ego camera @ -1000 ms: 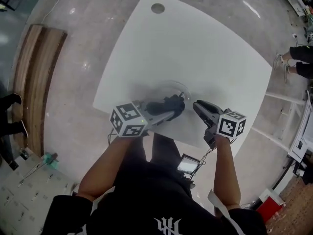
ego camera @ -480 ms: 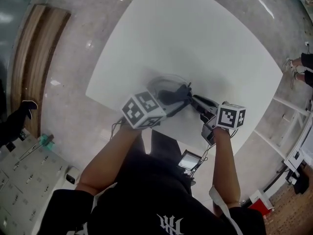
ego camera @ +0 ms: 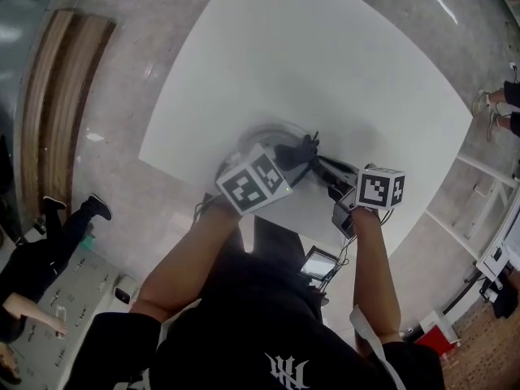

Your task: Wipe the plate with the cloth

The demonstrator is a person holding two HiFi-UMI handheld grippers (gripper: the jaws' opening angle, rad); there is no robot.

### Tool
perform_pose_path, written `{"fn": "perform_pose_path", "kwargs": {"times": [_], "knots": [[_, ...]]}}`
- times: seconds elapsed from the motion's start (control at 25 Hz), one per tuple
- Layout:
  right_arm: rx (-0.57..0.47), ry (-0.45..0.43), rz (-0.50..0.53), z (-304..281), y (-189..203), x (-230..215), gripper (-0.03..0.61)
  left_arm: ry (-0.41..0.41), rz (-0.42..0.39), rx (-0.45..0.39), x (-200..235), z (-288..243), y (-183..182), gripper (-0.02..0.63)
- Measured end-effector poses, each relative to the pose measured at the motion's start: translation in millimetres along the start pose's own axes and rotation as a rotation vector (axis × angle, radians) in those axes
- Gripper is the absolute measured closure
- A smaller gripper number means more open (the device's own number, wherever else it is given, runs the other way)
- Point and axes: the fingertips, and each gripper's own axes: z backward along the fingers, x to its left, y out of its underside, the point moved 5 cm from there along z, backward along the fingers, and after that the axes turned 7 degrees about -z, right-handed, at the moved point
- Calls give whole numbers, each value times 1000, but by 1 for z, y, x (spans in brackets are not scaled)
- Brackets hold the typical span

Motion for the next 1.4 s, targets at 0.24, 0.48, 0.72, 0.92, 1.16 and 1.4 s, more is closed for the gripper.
{"fn": "perform_pose_path", "kwargs": {"times": [0.24, 0.48, 0.72, 0.92, 1.16, 1.4], "knots": [[3, -20, -26, -1, 1, -1, 546, -32, -45, 22, 0, -5, -1, 563], [-27, -29, -58, -1, 0, 0, 557, -183, -219, 106, 2, -1, 3, 563], [-50, -17, -68, 1, -3, -2, 560, -310, -254, 172, 19, 24, 16, 563], [-58, -16, -79, 2, 0, -3, 560, -379, -188, 201, 39, 65, 40, 563], [-71, -23, -90, 0, 5, -1, 560, -444, -166, 222, 46, 106, 53, 563], [-105, -28, -79, 2, 4, 1, 560, -450, -164, 251, 42, 114, 59, 563]]}}
